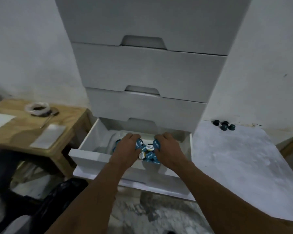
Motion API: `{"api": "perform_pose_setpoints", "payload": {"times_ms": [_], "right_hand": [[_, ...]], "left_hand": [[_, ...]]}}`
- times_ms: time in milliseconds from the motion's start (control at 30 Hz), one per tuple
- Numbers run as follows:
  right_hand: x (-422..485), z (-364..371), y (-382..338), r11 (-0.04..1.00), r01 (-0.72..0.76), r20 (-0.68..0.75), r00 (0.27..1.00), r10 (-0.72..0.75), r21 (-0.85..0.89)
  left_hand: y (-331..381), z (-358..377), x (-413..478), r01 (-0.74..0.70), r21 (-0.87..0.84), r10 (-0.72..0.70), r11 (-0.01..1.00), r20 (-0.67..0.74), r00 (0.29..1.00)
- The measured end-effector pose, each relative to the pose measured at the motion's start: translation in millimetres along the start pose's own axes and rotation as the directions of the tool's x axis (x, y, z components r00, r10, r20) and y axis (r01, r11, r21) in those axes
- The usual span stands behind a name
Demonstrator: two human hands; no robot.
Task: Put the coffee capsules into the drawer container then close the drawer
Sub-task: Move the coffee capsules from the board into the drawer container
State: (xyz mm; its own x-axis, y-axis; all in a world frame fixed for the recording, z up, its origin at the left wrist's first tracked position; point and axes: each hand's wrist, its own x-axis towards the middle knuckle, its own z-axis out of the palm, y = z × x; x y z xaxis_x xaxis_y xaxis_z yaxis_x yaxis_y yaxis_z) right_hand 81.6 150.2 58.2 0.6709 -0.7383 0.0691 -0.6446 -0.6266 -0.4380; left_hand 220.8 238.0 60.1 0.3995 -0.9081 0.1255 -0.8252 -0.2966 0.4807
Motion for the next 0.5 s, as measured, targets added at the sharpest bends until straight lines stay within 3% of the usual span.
{"api": "perform_pose_setpoints", "payload": {"times_ms": [500], "right_hand": [[102.8, 85.1, -21.1, 0.994, -0.019, 0.122, 0.993, 0.006, 0.109]], "left_hand": [[-105.0, -2.8, 64.4, 0.221, -0.005, -0.220, 0.975, 0.080, 0.972]]}}
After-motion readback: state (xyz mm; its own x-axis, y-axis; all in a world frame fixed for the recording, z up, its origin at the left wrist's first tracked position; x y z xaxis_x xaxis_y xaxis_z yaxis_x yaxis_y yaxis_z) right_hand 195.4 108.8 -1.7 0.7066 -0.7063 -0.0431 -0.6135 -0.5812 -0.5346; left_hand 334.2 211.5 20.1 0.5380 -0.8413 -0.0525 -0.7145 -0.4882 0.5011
